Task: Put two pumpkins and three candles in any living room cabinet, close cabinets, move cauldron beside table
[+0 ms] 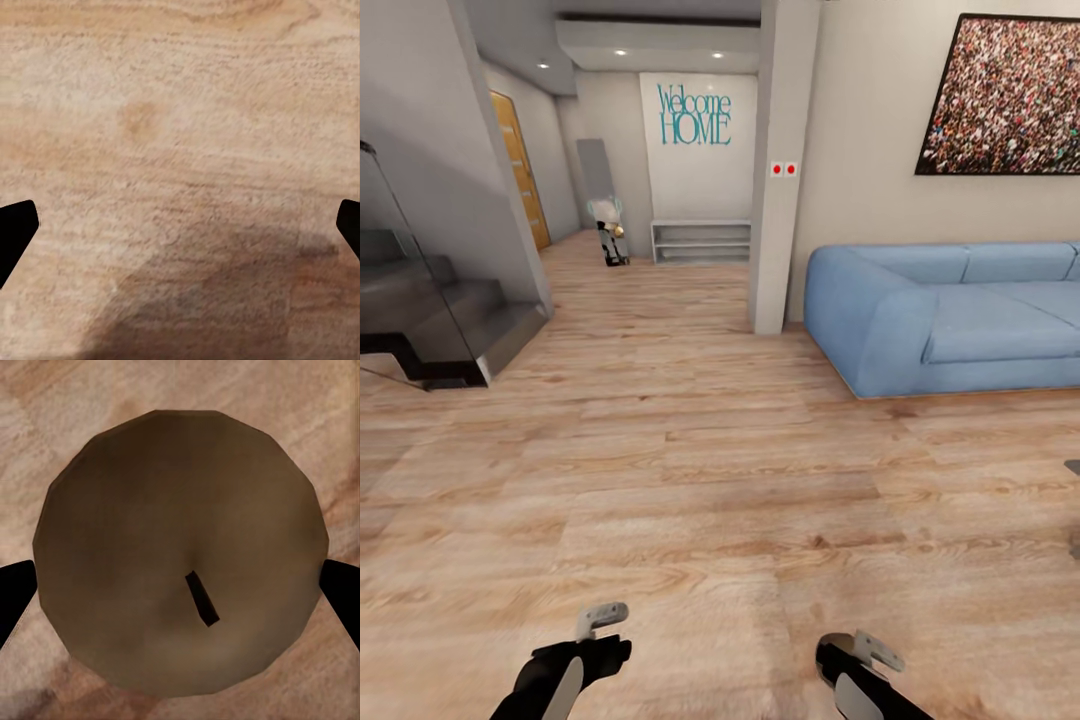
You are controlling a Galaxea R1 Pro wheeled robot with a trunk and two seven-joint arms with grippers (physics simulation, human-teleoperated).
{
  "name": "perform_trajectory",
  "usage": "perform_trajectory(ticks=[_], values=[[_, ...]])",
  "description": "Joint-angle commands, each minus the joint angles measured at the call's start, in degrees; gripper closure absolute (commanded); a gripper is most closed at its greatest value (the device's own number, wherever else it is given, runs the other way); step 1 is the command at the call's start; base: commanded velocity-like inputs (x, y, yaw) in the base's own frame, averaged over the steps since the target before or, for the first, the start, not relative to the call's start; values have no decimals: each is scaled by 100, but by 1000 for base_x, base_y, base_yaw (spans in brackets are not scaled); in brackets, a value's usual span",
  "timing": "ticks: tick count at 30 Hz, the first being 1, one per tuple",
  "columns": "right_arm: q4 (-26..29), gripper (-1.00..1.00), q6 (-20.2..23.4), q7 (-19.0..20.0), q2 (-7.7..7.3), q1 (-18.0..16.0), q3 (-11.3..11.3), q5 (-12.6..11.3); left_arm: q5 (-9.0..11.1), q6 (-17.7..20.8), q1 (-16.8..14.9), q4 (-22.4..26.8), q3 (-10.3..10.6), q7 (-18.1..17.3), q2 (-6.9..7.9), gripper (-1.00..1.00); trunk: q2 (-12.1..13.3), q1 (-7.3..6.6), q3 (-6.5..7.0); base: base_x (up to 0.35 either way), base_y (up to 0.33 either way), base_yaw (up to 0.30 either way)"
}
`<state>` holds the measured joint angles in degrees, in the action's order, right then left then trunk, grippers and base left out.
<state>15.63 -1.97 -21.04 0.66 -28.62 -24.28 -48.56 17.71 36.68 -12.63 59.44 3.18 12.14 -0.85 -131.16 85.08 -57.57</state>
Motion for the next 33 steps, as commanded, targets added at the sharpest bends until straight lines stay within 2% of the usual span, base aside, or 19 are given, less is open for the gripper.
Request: perform_trajectory(ticks=[1, 14, 20, 33], values=[[2, 100, -31, -32, 0, -3, -48, -65, 60, 2, -2, -6, 8, 51, 6, -100, 39, -24, 13, 0, 0, 0], [-1, 100, -53, -32, -5, -3, -56, -60, 57, -19, -3, -37, 7, 45, 32, -100, 561, -309, 247, 0, 0, 0], [-7, 100, -319, -59, 9, 0, -60, -58, 33, -18, -3, -45, 1, 50, 29, -100, 802, -441, 354, 0, 0, 0], [-7, 100, -356, -67, 14, 0, -51, -57, -17, -21, -3, -44, 2, 52, 8, -100, 1323, -726, 588, 0, 0, 0]])
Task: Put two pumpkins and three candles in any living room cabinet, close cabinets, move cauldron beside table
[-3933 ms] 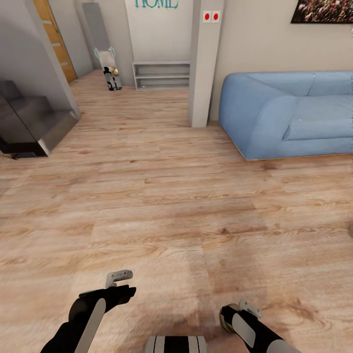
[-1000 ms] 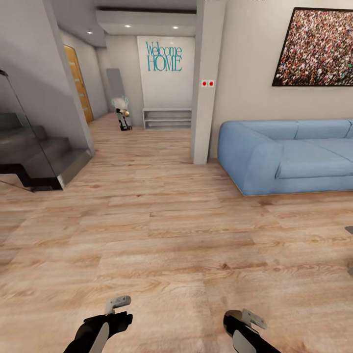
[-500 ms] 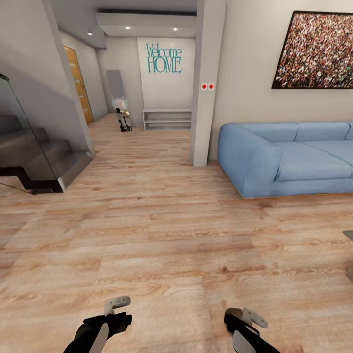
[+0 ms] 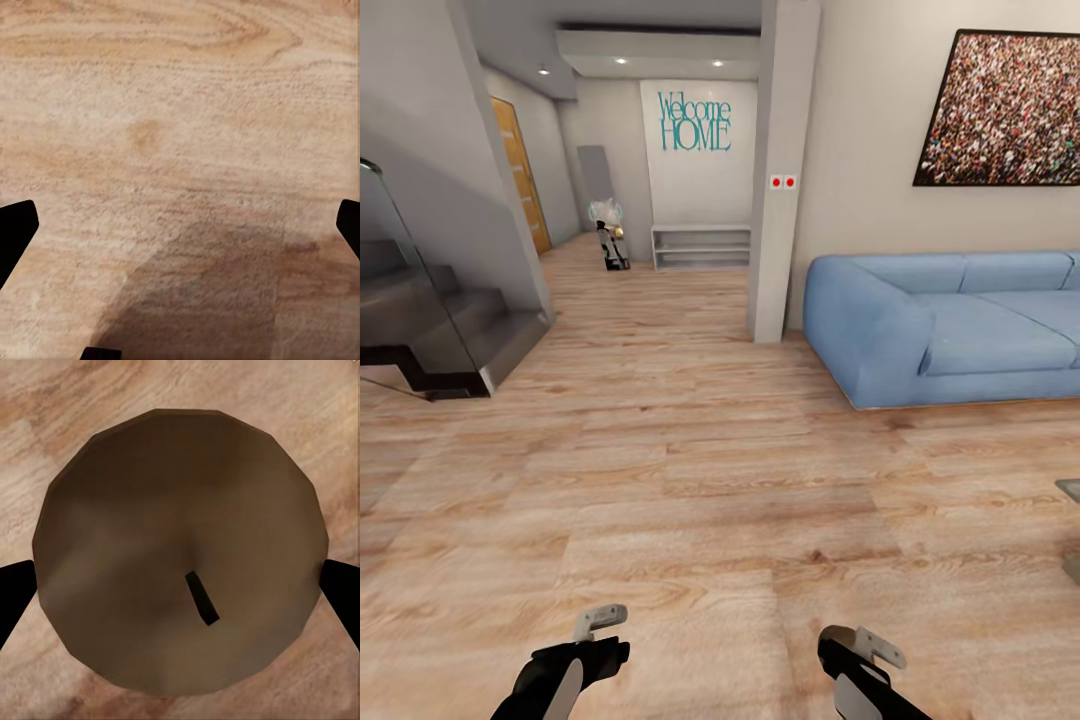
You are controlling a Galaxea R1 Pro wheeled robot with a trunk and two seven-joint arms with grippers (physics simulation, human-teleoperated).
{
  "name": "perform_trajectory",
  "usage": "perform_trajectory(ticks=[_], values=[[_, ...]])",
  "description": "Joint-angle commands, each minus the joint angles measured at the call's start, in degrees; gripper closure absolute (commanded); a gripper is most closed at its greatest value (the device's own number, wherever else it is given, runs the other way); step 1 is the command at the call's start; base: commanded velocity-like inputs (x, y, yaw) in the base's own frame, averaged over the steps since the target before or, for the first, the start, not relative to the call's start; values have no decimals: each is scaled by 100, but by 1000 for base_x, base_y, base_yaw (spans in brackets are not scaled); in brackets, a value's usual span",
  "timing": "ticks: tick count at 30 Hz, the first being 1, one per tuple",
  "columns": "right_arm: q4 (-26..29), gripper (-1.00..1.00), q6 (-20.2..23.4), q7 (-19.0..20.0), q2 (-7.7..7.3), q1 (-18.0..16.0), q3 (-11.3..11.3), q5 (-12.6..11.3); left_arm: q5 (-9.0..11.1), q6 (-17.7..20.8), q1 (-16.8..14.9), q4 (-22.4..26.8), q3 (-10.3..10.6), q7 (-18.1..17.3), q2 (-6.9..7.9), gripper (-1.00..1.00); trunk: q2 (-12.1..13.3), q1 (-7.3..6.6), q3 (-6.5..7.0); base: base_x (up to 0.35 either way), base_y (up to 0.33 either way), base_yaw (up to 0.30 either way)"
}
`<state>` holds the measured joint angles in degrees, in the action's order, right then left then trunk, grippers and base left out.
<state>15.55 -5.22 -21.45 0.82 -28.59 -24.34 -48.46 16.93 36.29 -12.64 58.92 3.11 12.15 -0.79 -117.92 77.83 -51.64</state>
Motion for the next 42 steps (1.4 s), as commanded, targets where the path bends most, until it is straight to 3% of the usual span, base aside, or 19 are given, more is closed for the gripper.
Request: perform_trajectory(ticks=[1, 42], values=[[1, 100, -32, -26, -2, -5, -44, -67, 58, 18, -2, 8, 8, 51, 1, -100, 39, -23, 13, 0, 0, 0], [-11, 100, -181, -26, 0, 2, -44, -80, 64, 26, -2, 22, 19, 49, -1, -100, 1684, -924, 749, 0, 0, 0]])
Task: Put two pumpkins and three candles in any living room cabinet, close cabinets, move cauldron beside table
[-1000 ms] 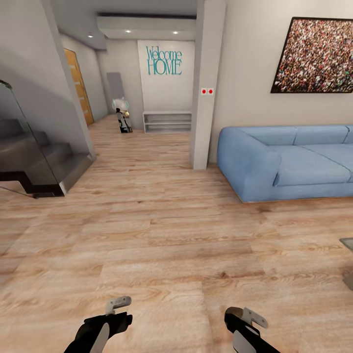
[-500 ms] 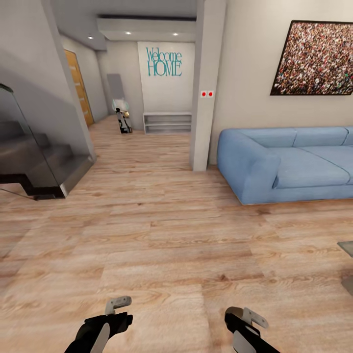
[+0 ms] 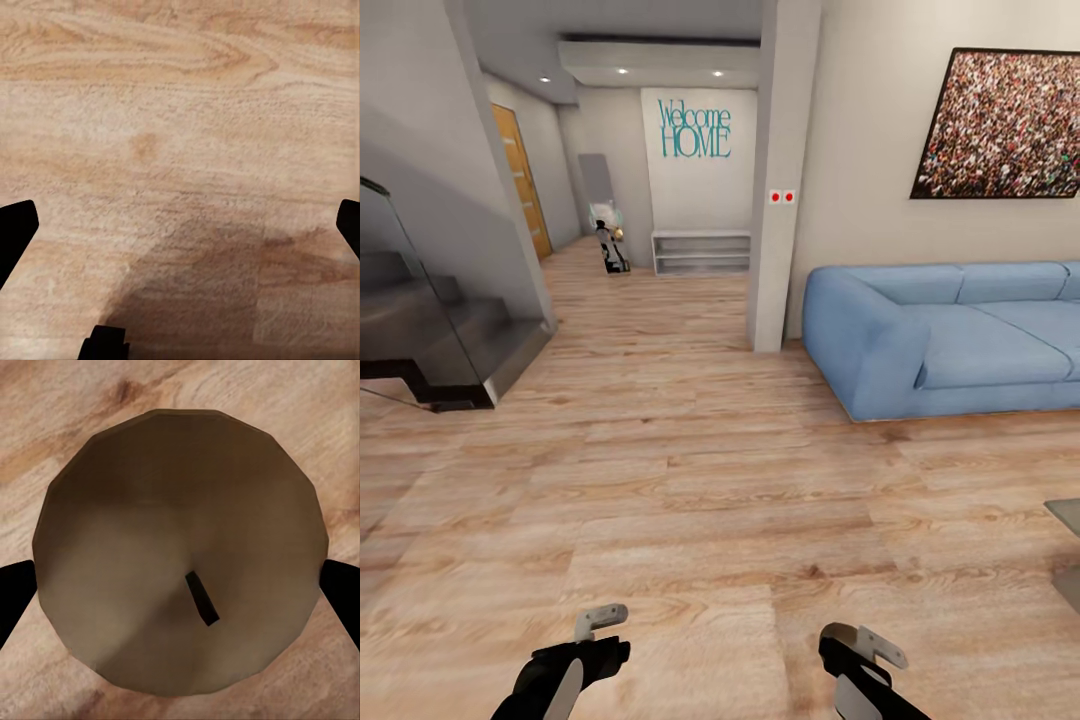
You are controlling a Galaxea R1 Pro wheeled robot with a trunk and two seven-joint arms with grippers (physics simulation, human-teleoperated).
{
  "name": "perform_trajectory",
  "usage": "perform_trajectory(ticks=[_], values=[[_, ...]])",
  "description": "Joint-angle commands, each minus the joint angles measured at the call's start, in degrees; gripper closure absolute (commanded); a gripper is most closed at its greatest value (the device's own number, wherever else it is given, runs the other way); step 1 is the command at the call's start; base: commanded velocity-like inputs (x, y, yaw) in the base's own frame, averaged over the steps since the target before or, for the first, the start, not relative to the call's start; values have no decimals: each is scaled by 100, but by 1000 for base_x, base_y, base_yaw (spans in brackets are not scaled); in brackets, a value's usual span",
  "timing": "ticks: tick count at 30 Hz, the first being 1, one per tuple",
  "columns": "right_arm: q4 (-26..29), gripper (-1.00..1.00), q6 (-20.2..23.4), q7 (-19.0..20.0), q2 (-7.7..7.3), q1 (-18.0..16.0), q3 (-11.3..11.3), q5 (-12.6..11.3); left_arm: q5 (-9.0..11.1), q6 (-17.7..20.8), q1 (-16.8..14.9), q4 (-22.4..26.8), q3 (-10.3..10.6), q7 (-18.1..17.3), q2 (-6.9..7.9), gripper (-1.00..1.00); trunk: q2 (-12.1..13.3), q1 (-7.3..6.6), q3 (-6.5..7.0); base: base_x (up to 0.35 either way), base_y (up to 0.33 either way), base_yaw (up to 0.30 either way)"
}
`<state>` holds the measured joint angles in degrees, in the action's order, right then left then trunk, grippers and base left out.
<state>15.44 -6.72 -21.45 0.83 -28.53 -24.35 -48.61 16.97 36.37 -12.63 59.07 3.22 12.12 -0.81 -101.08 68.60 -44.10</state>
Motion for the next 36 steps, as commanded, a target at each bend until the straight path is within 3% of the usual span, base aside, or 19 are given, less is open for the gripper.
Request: perform_trajectory(ticks=[1, 16, 36], values=[[-1, 100, -32, -26, 2, -3, -44, -66, 57, 17, -2, 8, 10, 52, -3, -100, 39, -23, 13, 0, 0, 0], [-5, 100, -40, -26, -4, -3, -44, -70, 52, 10, -2, 8, 12, 53, 1, -100, 641, -353, 283, 0, 0, -21], [-3, 100, -37, -26, 8, -4, -46, -68, 60, 19, -2, 8, 6, 45, 11, -100, 1443, -792, 631, 0, 0, -259]])
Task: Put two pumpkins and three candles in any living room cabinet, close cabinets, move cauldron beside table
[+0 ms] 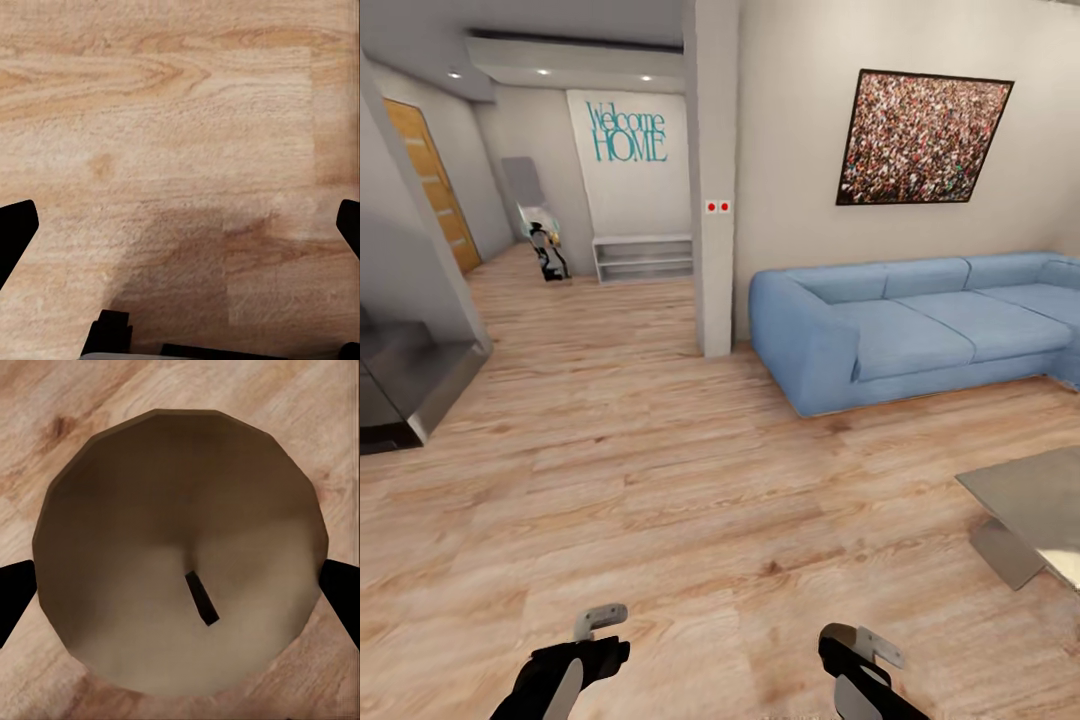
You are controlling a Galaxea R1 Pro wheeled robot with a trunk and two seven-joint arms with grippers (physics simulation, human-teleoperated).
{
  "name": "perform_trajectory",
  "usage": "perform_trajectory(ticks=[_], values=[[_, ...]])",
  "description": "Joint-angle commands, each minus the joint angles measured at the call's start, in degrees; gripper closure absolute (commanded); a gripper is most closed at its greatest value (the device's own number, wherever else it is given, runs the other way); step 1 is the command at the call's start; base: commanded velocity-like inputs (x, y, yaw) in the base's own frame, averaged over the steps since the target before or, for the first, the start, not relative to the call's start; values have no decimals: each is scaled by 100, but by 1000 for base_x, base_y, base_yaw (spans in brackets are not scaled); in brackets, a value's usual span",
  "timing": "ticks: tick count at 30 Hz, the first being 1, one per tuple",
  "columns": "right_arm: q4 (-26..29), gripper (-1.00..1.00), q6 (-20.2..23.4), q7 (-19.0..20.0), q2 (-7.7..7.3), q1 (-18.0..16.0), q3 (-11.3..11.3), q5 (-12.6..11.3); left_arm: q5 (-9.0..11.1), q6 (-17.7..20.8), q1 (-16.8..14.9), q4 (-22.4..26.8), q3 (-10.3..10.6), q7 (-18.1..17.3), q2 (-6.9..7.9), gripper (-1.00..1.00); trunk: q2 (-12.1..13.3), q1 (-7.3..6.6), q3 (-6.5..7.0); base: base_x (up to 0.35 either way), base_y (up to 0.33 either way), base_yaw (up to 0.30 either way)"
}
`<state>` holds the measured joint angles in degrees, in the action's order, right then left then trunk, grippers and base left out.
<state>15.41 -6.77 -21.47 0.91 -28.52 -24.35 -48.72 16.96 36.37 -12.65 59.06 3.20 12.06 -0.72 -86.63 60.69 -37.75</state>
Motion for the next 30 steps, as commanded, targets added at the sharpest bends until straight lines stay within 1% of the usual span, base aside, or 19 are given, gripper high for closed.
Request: perform_trajectory(ticks=[1, 6, 8, 30], values=[[-2, 100, -30, -24, 0, -5, -47, -55, 61, 19, -1, 9, 6, 51, 2, -100, 39, -23, 11, 0, 0, -266], [-2, 100, -30, -24, 5, -5, -52, -51, 61, 26, -1, 9, 5, 51, -6, -100, 239, -133, 89, 0, 0, -215], [0, 100, -33, -24, 9, -5, -52, -47, 61, 27, -1, 9, 5, 51, -7, -100, 319, -177, 123, 0, 0, -67], [3, 100, -26, -24, 49, -4, -52, -41, 63, 40, -1, 9, 5, 45, 2, -100, 1202, -660, 517, 0, 0, -3]])
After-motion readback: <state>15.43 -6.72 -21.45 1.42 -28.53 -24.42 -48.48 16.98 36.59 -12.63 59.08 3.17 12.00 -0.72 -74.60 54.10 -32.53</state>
